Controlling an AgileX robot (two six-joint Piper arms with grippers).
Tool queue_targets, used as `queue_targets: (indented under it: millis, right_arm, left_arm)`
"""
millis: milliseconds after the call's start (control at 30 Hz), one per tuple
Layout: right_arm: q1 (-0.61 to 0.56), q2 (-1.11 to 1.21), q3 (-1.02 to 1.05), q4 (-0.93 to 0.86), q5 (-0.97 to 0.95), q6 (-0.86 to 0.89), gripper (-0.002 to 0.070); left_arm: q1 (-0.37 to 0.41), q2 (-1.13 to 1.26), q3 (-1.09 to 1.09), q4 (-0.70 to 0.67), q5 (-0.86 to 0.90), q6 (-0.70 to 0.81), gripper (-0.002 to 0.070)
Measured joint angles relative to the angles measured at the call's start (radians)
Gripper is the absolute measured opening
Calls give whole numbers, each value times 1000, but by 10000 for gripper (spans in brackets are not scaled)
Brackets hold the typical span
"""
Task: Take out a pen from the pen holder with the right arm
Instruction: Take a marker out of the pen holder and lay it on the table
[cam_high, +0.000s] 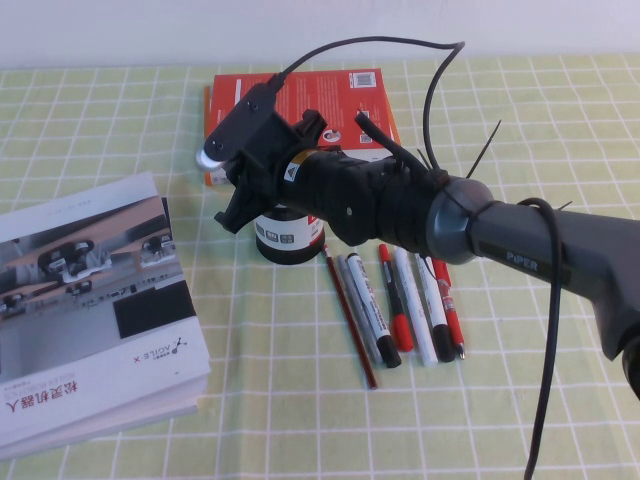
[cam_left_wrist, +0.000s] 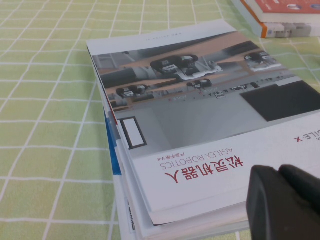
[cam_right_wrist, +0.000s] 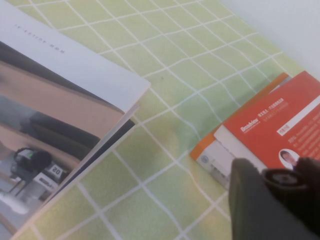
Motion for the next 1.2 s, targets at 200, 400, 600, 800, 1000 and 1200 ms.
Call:
queue_targets:
  millis: [200,400,600,800,1000,1200]
  right_arm:
    - [0,0,0,0,1,0,113]
    - [0,0,-2,0,13,0,113]
    - [-1,-14,-2,-1,35,0,113]
    - [-4,-79,-2,-41,60,0,113]
    - [-4,-169,-2,-50,96,0,113]
    - [-4,-296,-2,-52,113,2,113]
  left_arm:
    - [0,0,0,0,0,0,-5]
    - [0,0,0,0,0,0,-5]
    - [0,0,0,0,0,0,-5]
    - [0,0,0,0,0,0,-5]
    - [0,0,0,0,0,0,-5]
    - [0,0,0,0,0,0,-5]
